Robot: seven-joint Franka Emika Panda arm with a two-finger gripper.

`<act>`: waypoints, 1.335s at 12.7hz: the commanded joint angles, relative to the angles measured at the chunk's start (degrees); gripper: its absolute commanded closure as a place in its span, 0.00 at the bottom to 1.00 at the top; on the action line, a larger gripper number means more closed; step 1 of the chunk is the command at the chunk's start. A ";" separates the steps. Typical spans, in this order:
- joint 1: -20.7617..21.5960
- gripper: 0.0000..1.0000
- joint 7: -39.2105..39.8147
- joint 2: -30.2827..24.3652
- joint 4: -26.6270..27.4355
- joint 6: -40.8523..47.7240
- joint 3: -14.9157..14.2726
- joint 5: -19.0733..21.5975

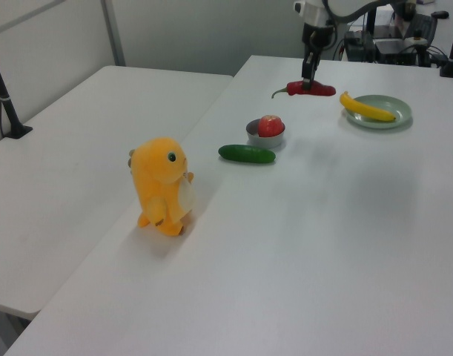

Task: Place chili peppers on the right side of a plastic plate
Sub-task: 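Carry the chili pepper over to the green plate beside the banana, then lower the chili pepper beside the plate rim and open the gripper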

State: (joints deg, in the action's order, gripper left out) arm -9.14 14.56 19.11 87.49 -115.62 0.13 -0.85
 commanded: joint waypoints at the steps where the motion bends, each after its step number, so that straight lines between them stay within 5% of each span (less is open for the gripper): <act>1: -2.19 1.00 9.40 -1.36 0.40 1.36 -3.63 1.29; 11: -9.66 1.00 31.02 -0.05 5.31 -4.33 -13.83 4.10; 17: -11.77 1.00 37.82 3.38 8.48 -11.29 -16.12 4.10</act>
State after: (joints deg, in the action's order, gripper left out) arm -20.47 48.80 21.39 94.36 -123.51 -15.33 2.05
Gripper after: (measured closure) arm 0.639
